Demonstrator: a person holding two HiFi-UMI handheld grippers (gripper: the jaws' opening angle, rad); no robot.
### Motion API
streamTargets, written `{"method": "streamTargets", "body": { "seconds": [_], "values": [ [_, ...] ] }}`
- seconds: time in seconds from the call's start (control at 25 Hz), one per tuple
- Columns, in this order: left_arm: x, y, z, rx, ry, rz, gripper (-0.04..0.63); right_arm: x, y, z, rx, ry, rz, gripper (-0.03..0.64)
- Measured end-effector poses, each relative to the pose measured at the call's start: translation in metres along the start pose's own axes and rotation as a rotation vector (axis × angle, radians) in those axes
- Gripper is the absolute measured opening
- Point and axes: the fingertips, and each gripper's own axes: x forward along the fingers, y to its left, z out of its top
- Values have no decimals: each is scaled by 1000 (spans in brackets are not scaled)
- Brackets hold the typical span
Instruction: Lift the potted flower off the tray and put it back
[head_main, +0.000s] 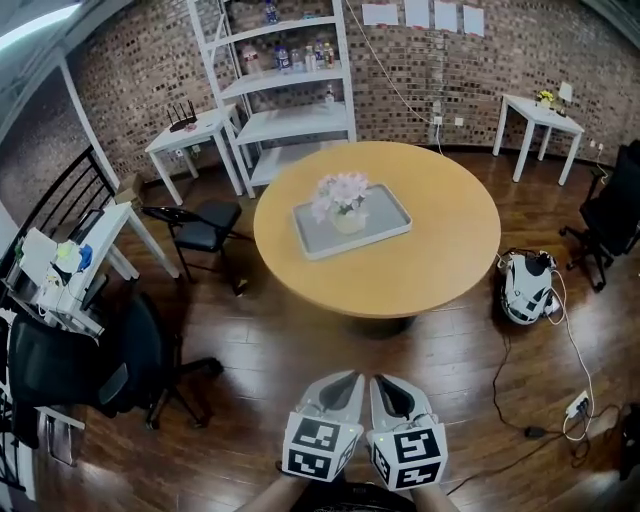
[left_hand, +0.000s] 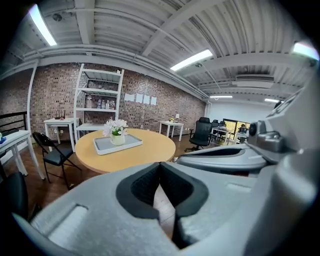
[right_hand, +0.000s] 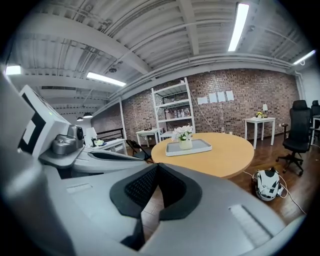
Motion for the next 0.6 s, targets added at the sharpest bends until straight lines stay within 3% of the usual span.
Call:
{"method": "streamTargets", "body": {
  "seconds": [0.6],
  "values": [
    [89, 131, 54, -22, 26, -60, 3, 155, -22, 57, 22, 37, -70, 3]
  ]
}}
